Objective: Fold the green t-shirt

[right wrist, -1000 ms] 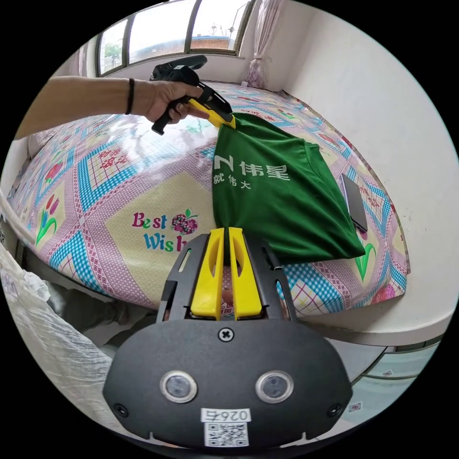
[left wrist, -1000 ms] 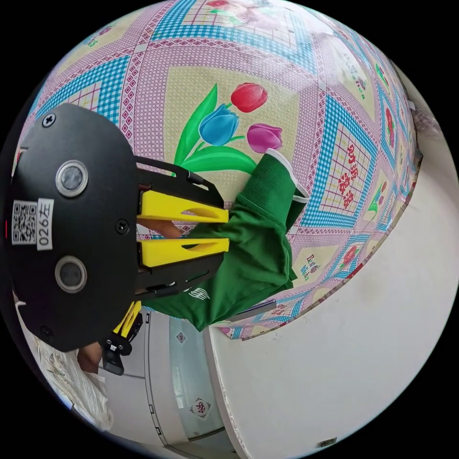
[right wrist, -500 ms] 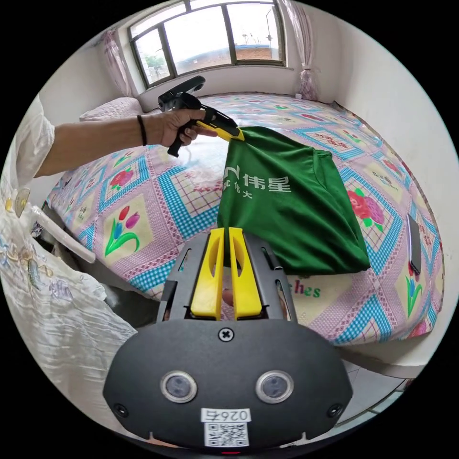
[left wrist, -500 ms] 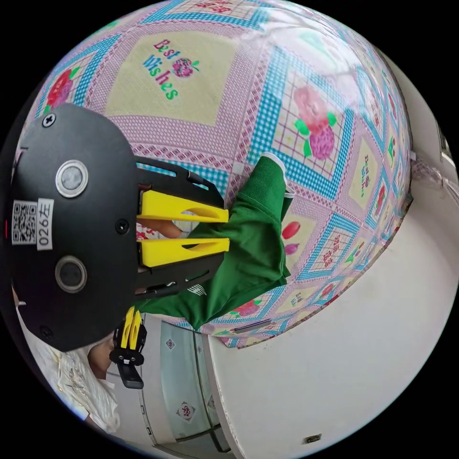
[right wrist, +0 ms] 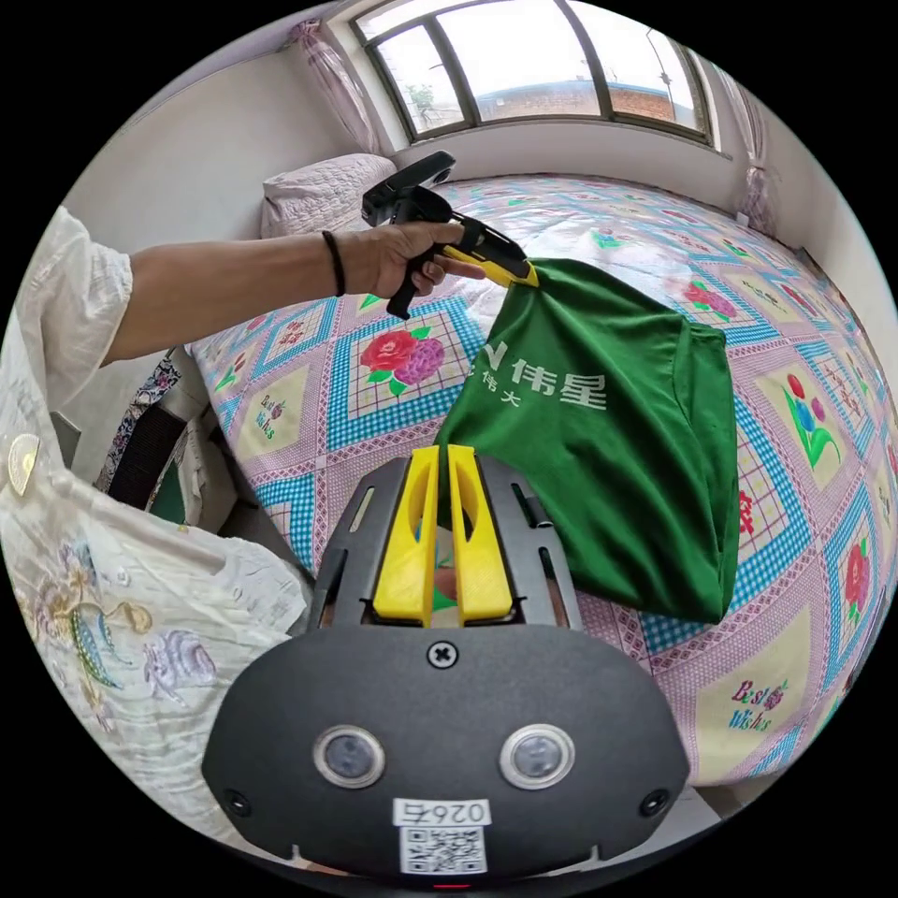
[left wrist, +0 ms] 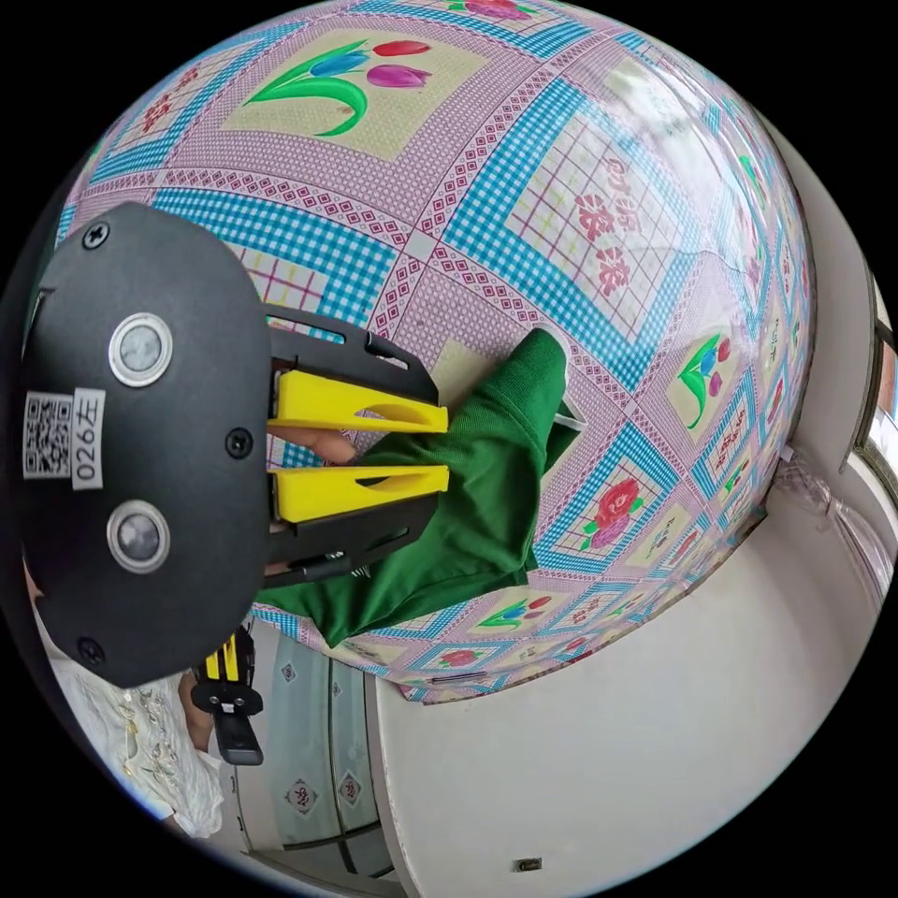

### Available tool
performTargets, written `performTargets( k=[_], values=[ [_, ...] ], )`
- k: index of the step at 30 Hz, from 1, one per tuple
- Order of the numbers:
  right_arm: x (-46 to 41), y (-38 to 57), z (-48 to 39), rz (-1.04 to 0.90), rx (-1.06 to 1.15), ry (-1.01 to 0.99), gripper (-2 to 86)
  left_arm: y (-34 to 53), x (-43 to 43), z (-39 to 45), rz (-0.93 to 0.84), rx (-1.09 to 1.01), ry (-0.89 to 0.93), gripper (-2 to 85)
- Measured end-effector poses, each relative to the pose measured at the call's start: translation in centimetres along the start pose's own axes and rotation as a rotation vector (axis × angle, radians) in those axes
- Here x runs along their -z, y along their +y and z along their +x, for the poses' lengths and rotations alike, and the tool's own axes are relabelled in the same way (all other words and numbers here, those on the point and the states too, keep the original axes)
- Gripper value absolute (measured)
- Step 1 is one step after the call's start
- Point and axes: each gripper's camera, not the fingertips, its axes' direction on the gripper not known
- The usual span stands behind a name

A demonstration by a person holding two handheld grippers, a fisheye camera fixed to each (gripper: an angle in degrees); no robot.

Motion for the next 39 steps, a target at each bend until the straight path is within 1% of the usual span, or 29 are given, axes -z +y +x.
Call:
performTargets(
  k=[5,7,8,10,12,15,18,20,21,25,28,30,32,39],
  values=[
    [-2.0,-3.1,0.4,-0.026,-0.027,-0.027,-1.1,-2.4,1.4,-0.7,-0.032,-0.045,-0.070,7.8],
    [-2.0,-3.6,1.2,-0.028,-0.055,-0.043,-0.5,-2.7,1.8,-1.1,-0.062,-0.048,-0.091,11.0],
    [-1.4,-3.5,1.8,0.002,-0.078,-0.054,0.9,-2.6,2.4,-1.5,-0.063,-0.049,-0.100,13.4],
    [0.0,-2.8,2.9,0.057,-0.129,-0.078,3.1,-1.5,4.0,-1.9,-0.026,-0.072,-0.083,15.4],
    [2.0,-1.5,4.7,0.106,-0.205,-0.091,4.1,1.0,7.1,-2.6,0.071,-0.070,-0.014,15.6],
    [5.2,1.0,7.3,0.188,-0.328,-0.071,3.9,5.4,11.2,-2.7,0.194,-0.064,0.081,14.0],
    [7.7,3.1,9.9,0.246,-0.432,-0.046,3.1,10.0,14.0,-1.3,0.254,-0.050,0.118,11.7],
    [8.6,3.8,11.4,0.257,-0.468,-0.024,2.7,12.4,14.6,0.7,0.257,-0.073,0.123,9.3],
    [9.0,4.1,12.3,0.261,-0.473,-0.006,2.4,13.7,14.6,2.5,0.251,-0.086,0.107,7.9],
    [9.7,3.8,14.4,0.259,-0.474,0.026,2.2,16.1,12.5,8.3,0.202,-0.163,0.069,9.5],
    [10.4,3.6,15.2,0.281,-0.472,0.050,1.7,16.4,9.1,12.8,0.101,-0.243,0.108,12.1],
    [11.0,3.9,15.4,0.305,-0.477,0.067,1.4,16.1,6.4,15.7,-0.008,-0.286,0.141,13.2],
    [11.3,4.3,15.5,0.313,-0.484,0.080,1.4,16.0,5.0,17.8,-0.058,-0.325,0.133,13.3],
    [11.1,6.8,16.6,0.313,-0.547,0.103,1.1,15.8,3.1,23.7,-0.136,-0.458,0.062,13.8]
  ],
)
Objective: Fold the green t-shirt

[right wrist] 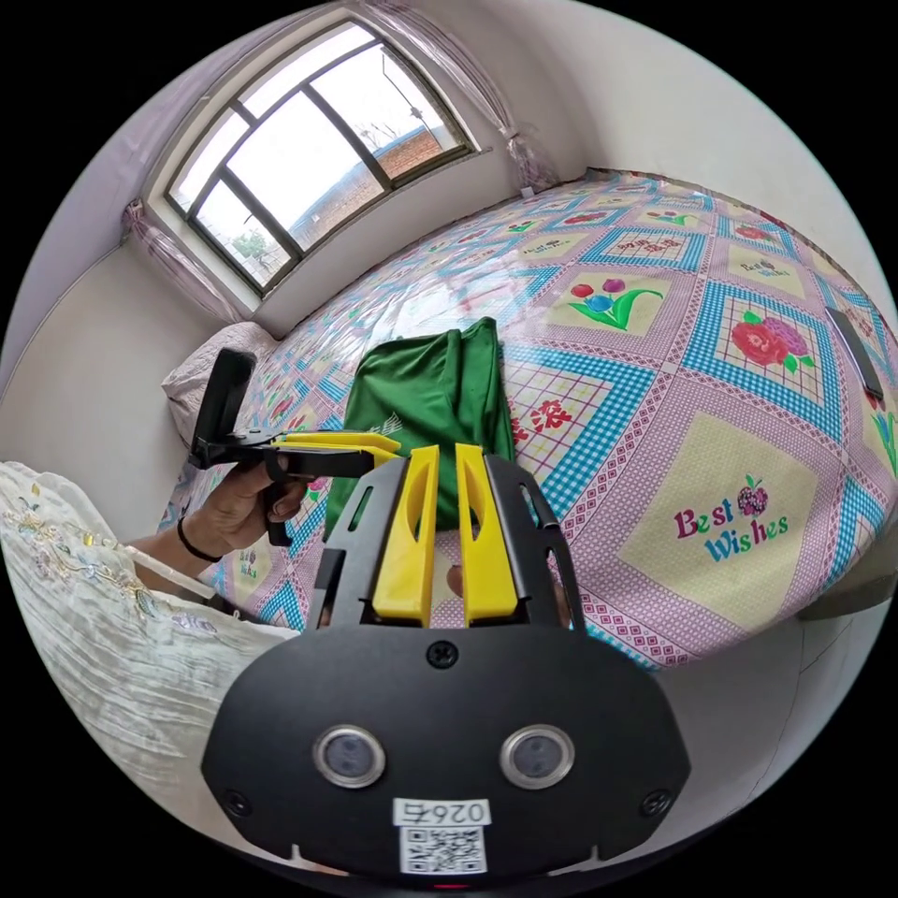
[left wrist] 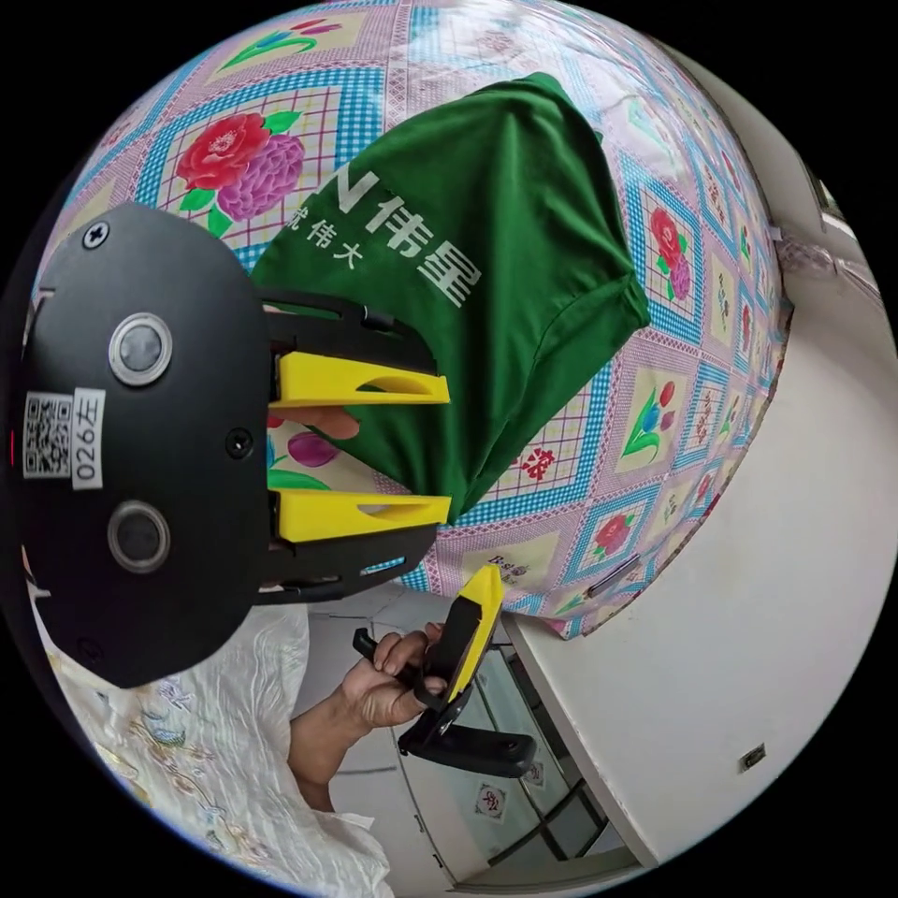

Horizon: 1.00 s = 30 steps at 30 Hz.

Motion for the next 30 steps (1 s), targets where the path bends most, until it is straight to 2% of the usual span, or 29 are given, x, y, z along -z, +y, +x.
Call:
performTargets(
  k=[11,13,15,16,19,21,25,28,30],
  values=[
    [-2.6,-0.2,0.9,-0.006,-0.033,0.063,1.2,-3.6,-2.3,5.0,-0.108,-0.164,-0.099,16.0],
    [-3.0,-0.3,0.9,-0.007,-0.039,0.064,1.2,-4.4,-3.5,5.7,-0.154,-0.203,-0.158,13.7],
    [-3.4,-0.3,0.9,-0.007,-0.049,0.070,1.1,-5.1,-5.3,6.4,-0.255,-0.264,-0.303,4.2],
    [-3.5,-0.3,0.9,-0.007,-0.051,0.070,1.1,-5.2,-5.2,6.5,-0.245,-0.282,-0.325,2.8],
    [-3.7,-0.3,0.8,-0.001,-0.052,0.072,1.0,-5.7,-2.6,5.9,-0.181,-0.265,-0.262,0.3],
    [-4.0,-0.4,0.8,0.006,-0.050,0.073,1.0,-5.2,1.4,3.6,-0.082,-0.177,-0.156,-0.2],
    [-4.7,-0.5,0.7,0.002,-0.046,0.056,1.1,-1.3,8.3,-1.9,0.051,0.019,-0.071,-0.4],
    [-5.9,-0.7,0.3,-0.019,-0.027,0.030,1.2,5.2,13.9,-7.1,0.129,0.251,-0.073,-0.5],
    [-7.1,-1.2,-0.3,-0.039,-0.001,0.011,1.3,12.6,17.5,-11.3,0.178,0.517,-0.049,-0.5]
  ],
)
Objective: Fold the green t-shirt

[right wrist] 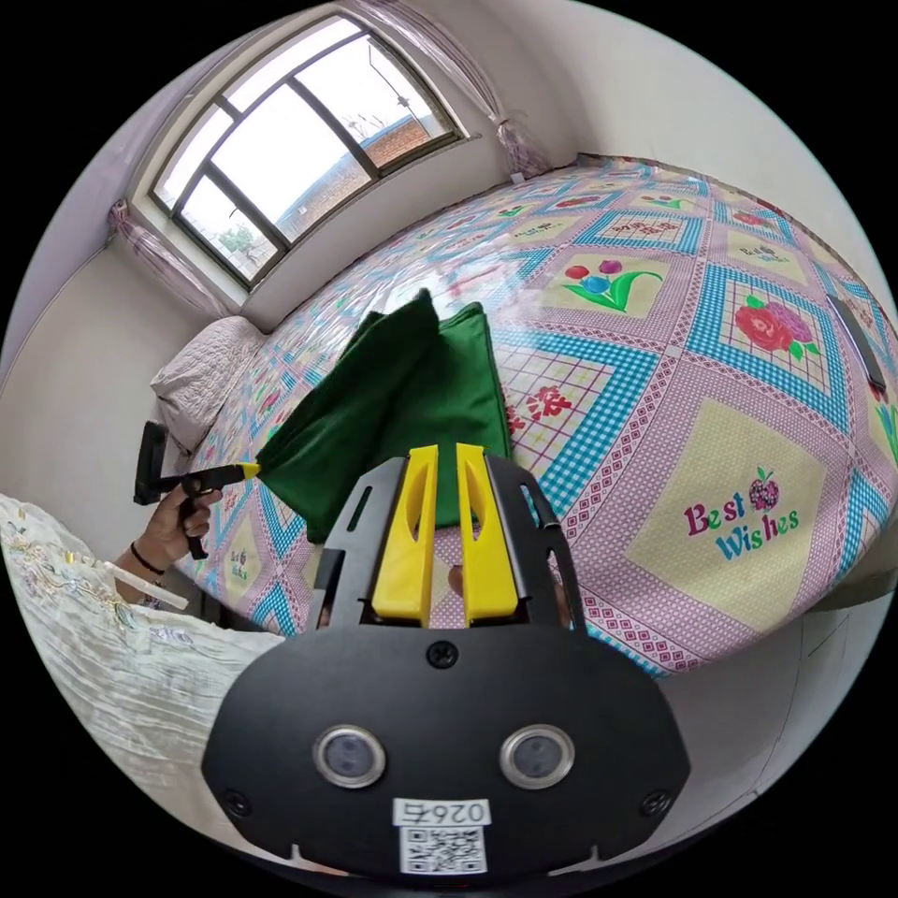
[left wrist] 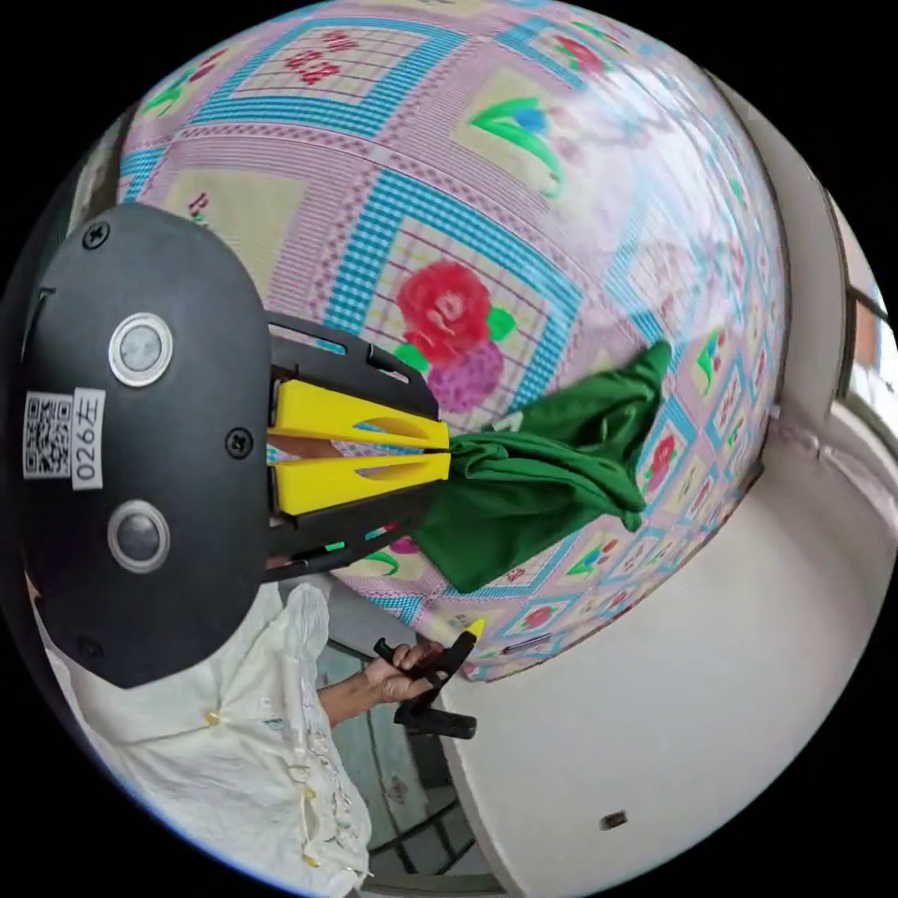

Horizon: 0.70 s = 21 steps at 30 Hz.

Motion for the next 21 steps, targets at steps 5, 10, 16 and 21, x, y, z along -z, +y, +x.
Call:
performTargets(
  k=[5,10,16,21],
  values=[
    [-2.7,-2.2,-1.5,-0.023,0.066,-0.039,1.3,9.6,5.7,-10.3,0.197,0.477,-0.041,0.7],
    [-5.9,-5.8,-4.2,-0.041,0.194,-0.047,1.5,12.6,8.9,-12.8,0.427,0.686,-0.158,5.7],
    [-11.7,-12.1,-7.2,-0.060,0.339,-0.008,1.8,-1.6,5.5,-8.8,0.339,0.383,-0.192,12.7],
    [-17.4,-17.2,-8.8,-0.114,0.397,-0.019,2.7,-16.6,-1.8,-4.8,0.131,0.117,-0.236,19.5]
  ],
)
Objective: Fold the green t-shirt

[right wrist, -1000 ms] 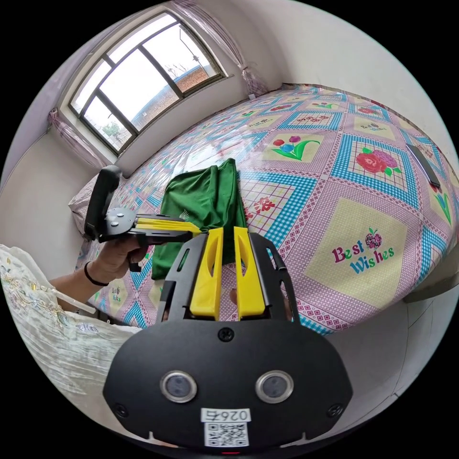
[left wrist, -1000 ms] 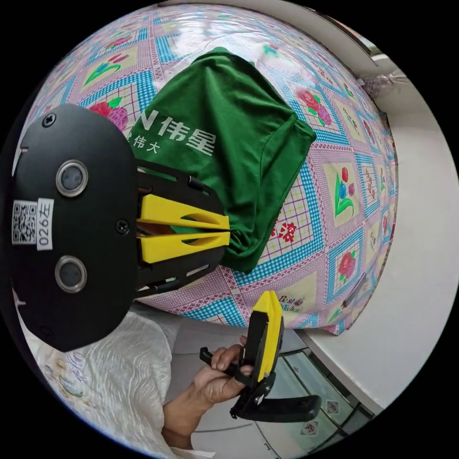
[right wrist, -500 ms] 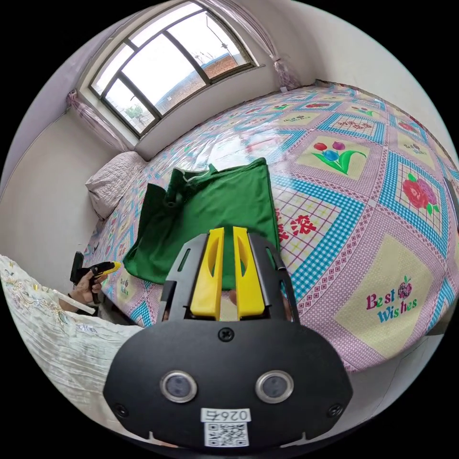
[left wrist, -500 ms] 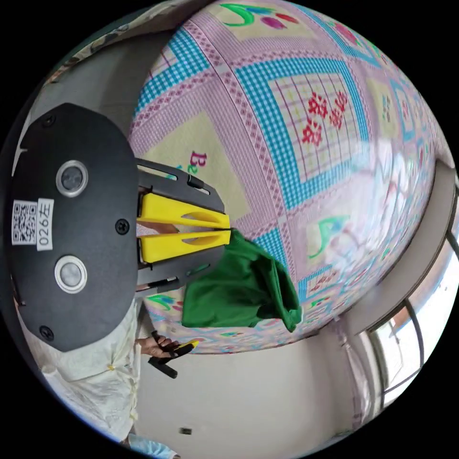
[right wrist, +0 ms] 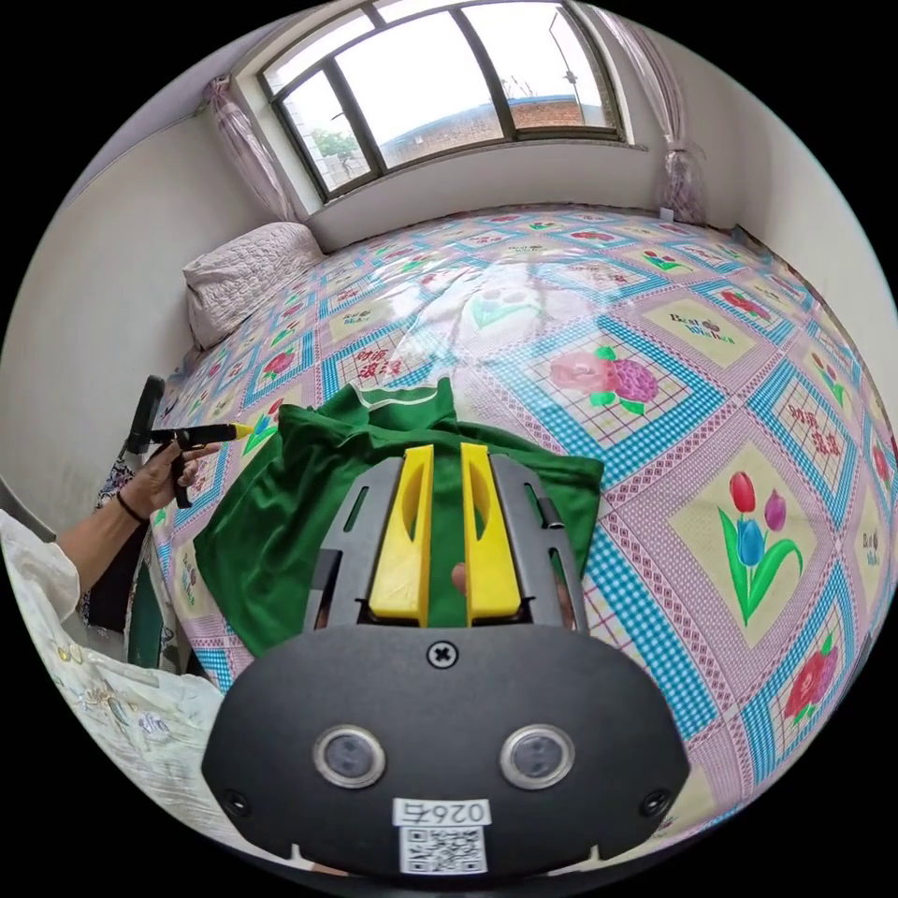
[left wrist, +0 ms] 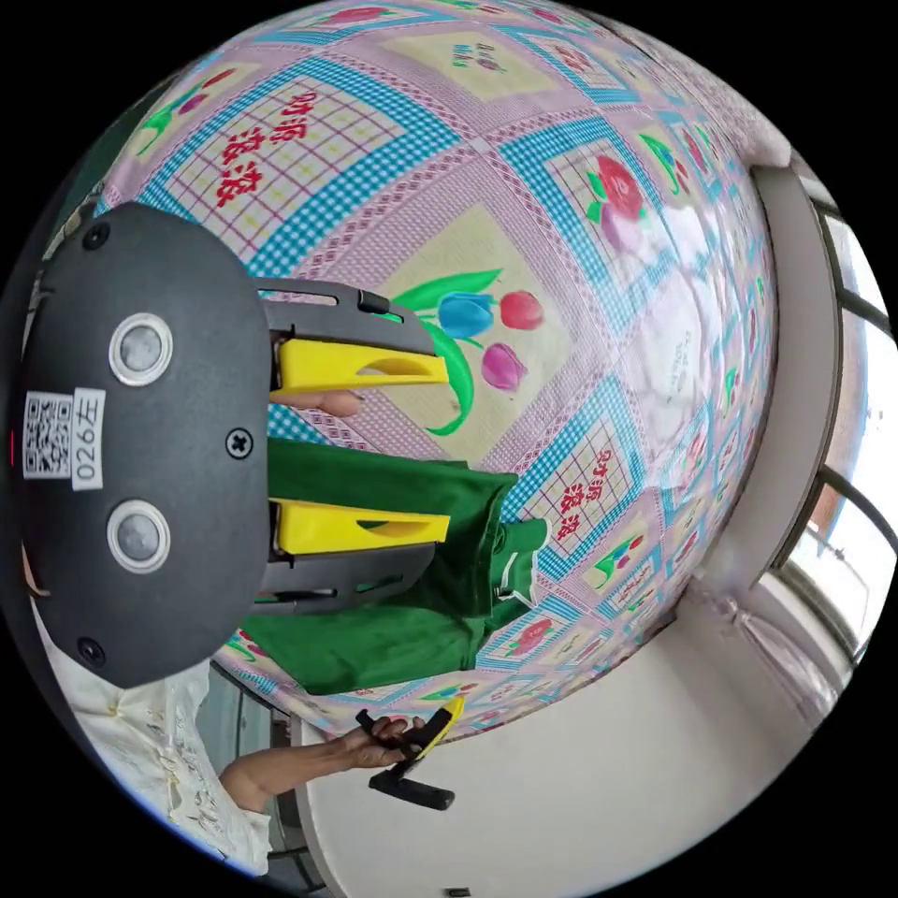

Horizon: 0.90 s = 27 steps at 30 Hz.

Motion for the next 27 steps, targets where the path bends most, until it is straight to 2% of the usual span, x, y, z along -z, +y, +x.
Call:
performTargets(
  k=[7,10,11,12,16,18,20,25,27],
  values=[
    [-6.4,-4.2,0.7,-0.085,0.035,-0.028,4.9,-7.8,-7.3,6.6,-0.111,-0.157,0.008,20.6],
    [-9.9,-4.8,0.3,-0.143,0.046,-0.053,5.9,-8.1,-8.6,9.8,-0.158,-0.266,-0.126,16.3],
    [-11.4,-4.8,-0.1,-0.173,0.053,-0.063,6.0,-7.9,-9.0,10.9,-0.196,-0.329,-0.182,10.8],
    [-12.8,-4.7,-0.6,-0.211,0.065,-0.062,6.0,-7.6,-9.1,11.8,-0.248,-0.405,-0.120,1.8],
    [-13.7,-3.0,-2.5,-0.217,0.113,-0.025,3.8,-5.6,-7.5,12.8,-0.157,-0.404,-0.070,1.5],
    [-13.2,-1.4,-3.1,-0.197,0.109,-0.045,4.3,-4.5,-8.2,13.0,-0.178,-0.406,-0.019,7.9],
    [-13.0,0.0,-3.3,-0.197,0.097,-0.071,5.2,-4.0,-9.2,13.0,-0.217,-0.379,0.019,10.0],
    [-11.6,3.2,-4.1,-0.200,0.081,-0.087,0.0,-1.9,-9.7,13.2,-0.240,-0.373,0.100,3.7],
    [-9.2,4.8,-4.9,-0.168,0.085,-0.083,-1.0,-1.0,-8.3,12.3,-0.203,-0.301,0.198,2.0]
  ],
)
